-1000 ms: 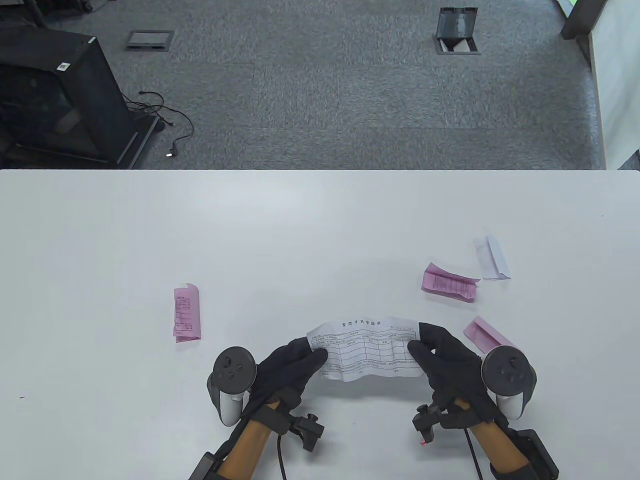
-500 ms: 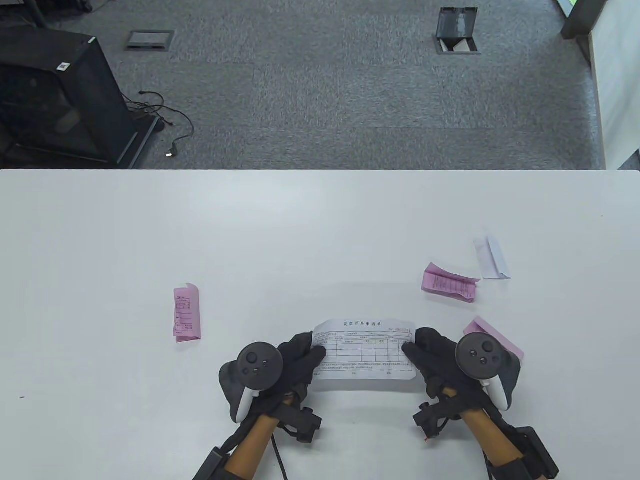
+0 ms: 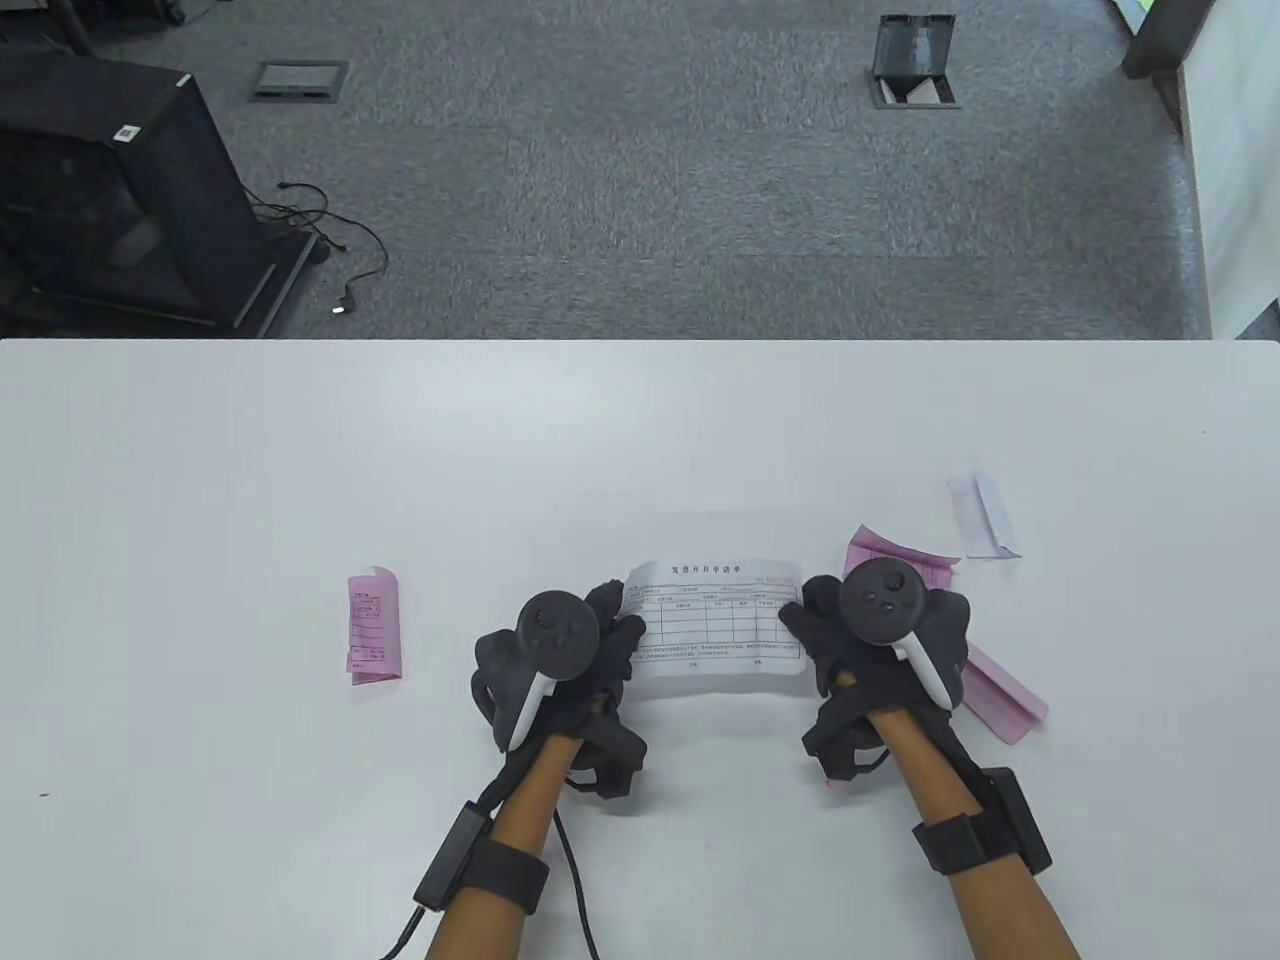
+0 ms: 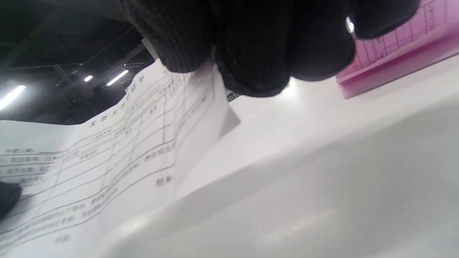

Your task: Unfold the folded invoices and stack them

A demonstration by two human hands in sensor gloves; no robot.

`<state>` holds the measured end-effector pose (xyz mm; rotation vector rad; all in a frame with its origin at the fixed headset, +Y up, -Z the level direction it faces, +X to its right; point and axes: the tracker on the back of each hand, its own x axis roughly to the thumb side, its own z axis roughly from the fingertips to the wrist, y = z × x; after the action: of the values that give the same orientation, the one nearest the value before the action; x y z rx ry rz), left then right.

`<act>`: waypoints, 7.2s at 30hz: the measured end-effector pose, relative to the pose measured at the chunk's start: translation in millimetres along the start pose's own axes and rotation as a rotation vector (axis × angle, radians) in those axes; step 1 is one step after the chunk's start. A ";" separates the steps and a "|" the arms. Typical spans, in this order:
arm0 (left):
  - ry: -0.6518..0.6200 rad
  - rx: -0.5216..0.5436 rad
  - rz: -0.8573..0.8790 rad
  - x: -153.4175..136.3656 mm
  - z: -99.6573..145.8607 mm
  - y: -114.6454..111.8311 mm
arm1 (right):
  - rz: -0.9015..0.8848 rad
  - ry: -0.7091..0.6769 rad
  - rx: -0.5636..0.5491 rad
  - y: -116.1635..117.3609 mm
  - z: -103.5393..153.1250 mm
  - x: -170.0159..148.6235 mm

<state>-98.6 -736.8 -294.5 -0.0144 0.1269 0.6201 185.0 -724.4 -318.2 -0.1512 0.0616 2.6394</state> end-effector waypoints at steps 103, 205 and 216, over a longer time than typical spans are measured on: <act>-0.254 -0.446 0.506 -5.1 93.1 -46.8 | -0.521 -0.247 0.201 38.2 96.2 -2.4; -0.111 -0.380 -0.526 -20.2 82.2 -38.1 | 0.573 -0.311 -0.157 9.2 113.2 13.2; -0.113 -0.403 -0.536 -19.0 83.6 -39.4 | 0.590 -0.471 0.174 76.7 112.5 73.6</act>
<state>-81.5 -775.5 -210.2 -0.3904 -0.1127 0.1010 73.2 -748.9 -214.0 0.6398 0.2007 3.1521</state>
